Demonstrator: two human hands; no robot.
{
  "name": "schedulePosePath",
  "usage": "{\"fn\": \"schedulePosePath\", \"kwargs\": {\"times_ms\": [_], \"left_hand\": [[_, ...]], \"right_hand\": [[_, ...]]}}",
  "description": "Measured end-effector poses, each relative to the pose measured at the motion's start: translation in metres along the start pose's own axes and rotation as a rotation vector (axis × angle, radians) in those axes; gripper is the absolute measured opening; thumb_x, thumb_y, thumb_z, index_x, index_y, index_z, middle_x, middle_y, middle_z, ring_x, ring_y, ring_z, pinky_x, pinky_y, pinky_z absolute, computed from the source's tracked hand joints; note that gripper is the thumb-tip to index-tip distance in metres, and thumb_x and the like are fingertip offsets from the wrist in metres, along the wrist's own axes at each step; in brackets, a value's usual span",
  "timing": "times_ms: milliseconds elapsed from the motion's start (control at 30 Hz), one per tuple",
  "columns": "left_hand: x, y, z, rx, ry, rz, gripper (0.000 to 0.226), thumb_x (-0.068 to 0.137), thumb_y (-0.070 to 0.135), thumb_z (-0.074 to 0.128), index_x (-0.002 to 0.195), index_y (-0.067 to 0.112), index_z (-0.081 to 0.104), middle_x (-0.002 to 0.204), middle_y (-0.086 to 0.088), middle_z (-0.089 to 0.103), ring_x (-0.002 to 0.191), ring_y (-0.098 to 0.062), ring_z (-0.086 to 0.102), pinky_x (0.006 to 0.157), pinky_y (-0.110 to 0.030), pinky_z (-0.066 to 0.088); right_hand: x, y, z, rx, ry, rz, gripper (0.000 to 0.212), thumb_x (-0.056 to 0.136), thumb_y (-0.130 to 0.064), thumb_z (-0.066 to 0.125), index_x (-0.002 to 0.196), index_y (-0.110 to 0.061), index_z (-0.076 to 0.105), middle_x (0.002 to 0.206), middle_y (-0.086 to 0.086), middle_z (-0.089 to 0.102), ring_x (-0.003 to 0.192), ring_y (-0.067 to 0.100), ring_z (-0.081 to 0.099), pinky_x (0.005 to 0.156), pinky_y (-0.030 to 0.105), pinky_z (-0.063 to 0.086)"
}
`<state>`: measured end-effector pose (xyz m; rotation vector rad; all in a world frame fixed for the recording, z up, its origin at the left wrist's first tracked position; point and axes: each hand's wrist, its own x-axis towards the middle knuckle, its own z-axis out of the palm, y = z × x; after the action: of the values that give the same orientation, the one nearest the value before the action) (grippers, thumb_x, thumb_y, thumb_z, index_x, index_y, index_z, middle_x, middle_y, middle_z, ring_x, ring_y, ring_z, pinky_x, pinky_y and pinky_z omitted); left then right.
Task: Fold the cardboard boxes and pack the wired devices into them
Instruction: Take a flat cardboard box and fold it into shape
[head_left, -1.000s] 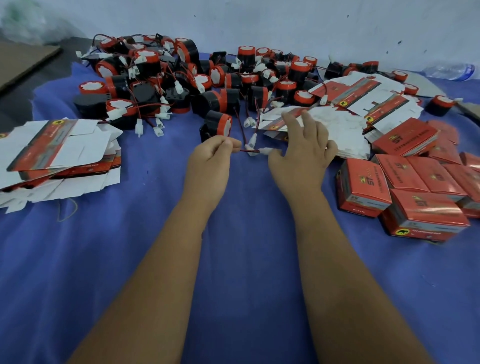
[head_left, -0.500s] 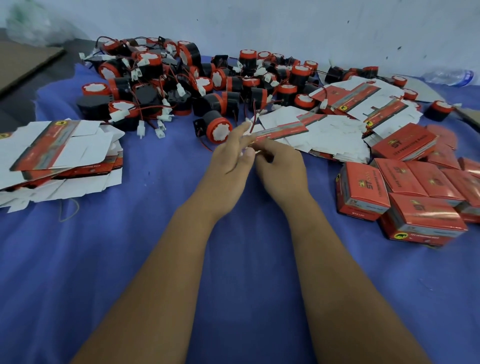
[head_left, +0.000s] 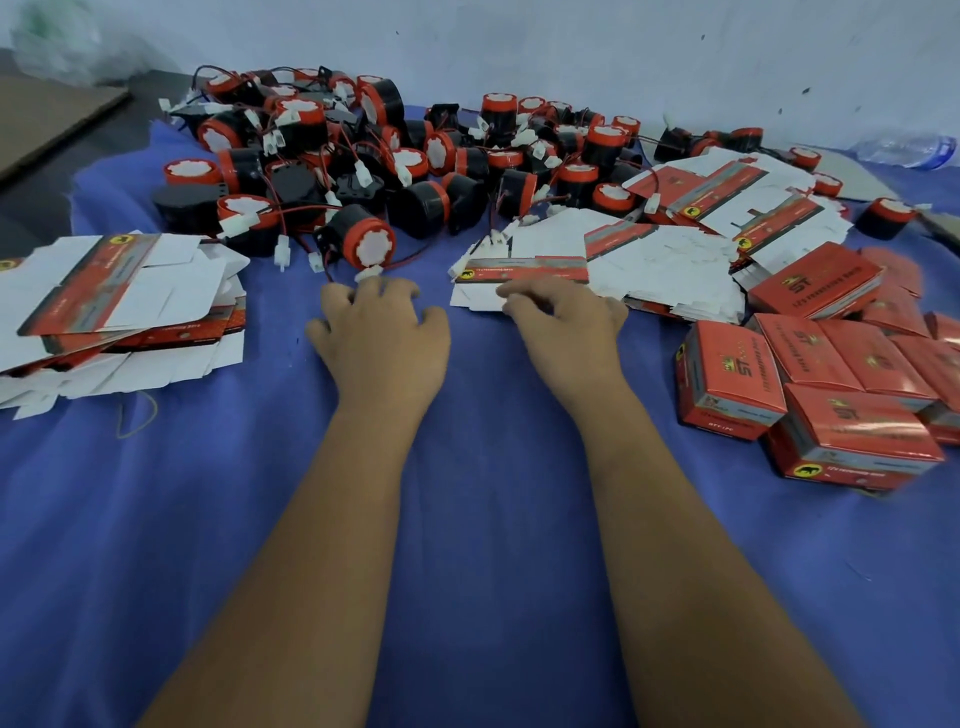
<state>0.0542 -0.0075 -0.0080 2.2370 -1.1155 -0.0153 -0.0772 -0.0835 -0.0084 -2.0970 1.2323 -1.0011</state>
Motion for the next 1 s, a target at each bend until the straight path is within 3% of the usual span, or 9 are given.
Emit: {"fn": "schedulePosePath", "kwargs": {"times_ms": [100,167,233,300,400,600,767,867,1000], "left_hand": [[-0.004,0.0,-0.003,-0.211,0.051,0.06,0.035,0.096,0.021,0.049,0.129,0.019,0.061,0.114,-0.003,0.064,0.119,-0.028,0.038,0.093,-0.04,0.037],[-0.005,0.0,-0.001,-0.28,0.0,0.073,0.04,0.095,0.021,0.051,0.135,0.021,0.056,0.091,0.005,0.056,0.125,-0.024,0.036,0.096,-0.04,0.04],[-0.004,0.0,0.001,-0.26,-0.092,0.091,0.049,0.096,0.025,0.051,0.144,0.025,0.046,0.107,0.003,0.056,0.138,-0.021,0.028,0.108,-0.041,0.031],[-0.002,-0.001,0.006,-0.133,-0.224,0.149,0.059,0.097,0.034,0.05,0.153,0.029,0.03,0.154,-0.008,0.036,0.15,-0.02,0.011,0.119,-0.045,0.012],[0.003,-0.003,0.012,0.034,-0.314,0.233,0.062,0.098,0.042,0.045,0.155,0.029,0.024,0.165,0.001,0.017,0.152,-0.017,-0.002,0.121,-0.052,-0.002],[0.005,-0.005,0.015,0.071,-0.265,0.256,0.047,0.097,0.04,0.044,0.144,0.033,0.046,0.151,0.006,0.041,0.146,-0.015,0.018,0.117,-0.056,0.002],[0.001,0.002,0.013,-0.164,-0.012,0.264,0.03,0.098,0.026,0.047,0.118,0.036,0.067,0.093,0.013,0.067,0.114,-0.008,0.05,0.109,-0.044,0.007],[0.001,0.002,0.011,-0.134,0.041,0.263,0.031,0.097,0.025,0.049,0.123,0.034,0.064,0.128,0.012,0.062,0.132,-0.011,0.038,0.113,-0.05,0.005],[0.004,-0.003,0.015,0.139,-0.256,0.204,0.055,0.101,0.043,0.037,0.154,0.031,0.027,0.164,-0.004,0.02,0.153,-0.021,-0.005,0.115,-0.061,-0.012]], "right_hand": [[-0.002,-0.004,0.0,-0.037,0.157,-0.061,0.033,0.085,-0.013,0.053,0.111,-0.027,0.068,0.116,-0.007,0.066,0.117,0.007,0.05,0.108,0.034,0.024],[0.0,0.0,-0.004,-0.243,0.112,0.011,0.051,0.085,-0.018,0.054,0.134,-0.029,0.053,0.15,0.003,0.041,0.141,0.023,0.027,0.113,0.038,0.011],[0.002,0.005,-0.007,-0.374,-0.048,0.116,0.064,0.087,-0.028,0.054,0.148,-0.032,0.034,0.162,0.008,0.015,0.149,0.025,0.003,0.116,0.047,-0.001],[0.002,0.009,-0.007,-0.476,-0.144,0.113,0.059,0.089,-0.035,0.053,0.146,-0.032,0.037,0.16,0.005,0.02,0.149,0.023,0.003,0.116,0.053,-0.003],[0.001,0.008,-0.003,-0.498,-0.077,0.014,0.036,0.091,-0.037,0.054,0.126,-0.033,0.058,0.135,-0.006,0.053,0.134,0.019,0.03,0.113,0.052,0.005],[0.002,0.007,0.003,-0.59,-0.012,-0.04,0.038,0.09,-0.048,0.057,0.125,-0.033,0.059,0.128,-0.006,0.056,0.126,0.019,0.04,0.11,0.05,0.008],[0.001,0.008,0.004,-0.584,-0.075,-0.032,0.056,0.088,-0.063,0.052,0.135,-0.033,0.05,0.14,-0.006,0.045,0.133,0.022,0.03,0.112,0.047,0.011],[0.002,0.007,0.004,-0.606,-0.06,-0.007,0.053,0.088,-0.06,0.052,0.133,-0.031,0.052,0.136,-0.004,0.049,0.128,0.024,0.035,0.107,0.045,0.016],[0.003,0.004,0.003,-0.558,-0.053,-0.02,0.041,0.088,-0.051,0.058,0.122,-0.028,0.062,0.123,-0.003,0.055,0.118,0.023,0.044,0.101,0.04,0.024]]}}
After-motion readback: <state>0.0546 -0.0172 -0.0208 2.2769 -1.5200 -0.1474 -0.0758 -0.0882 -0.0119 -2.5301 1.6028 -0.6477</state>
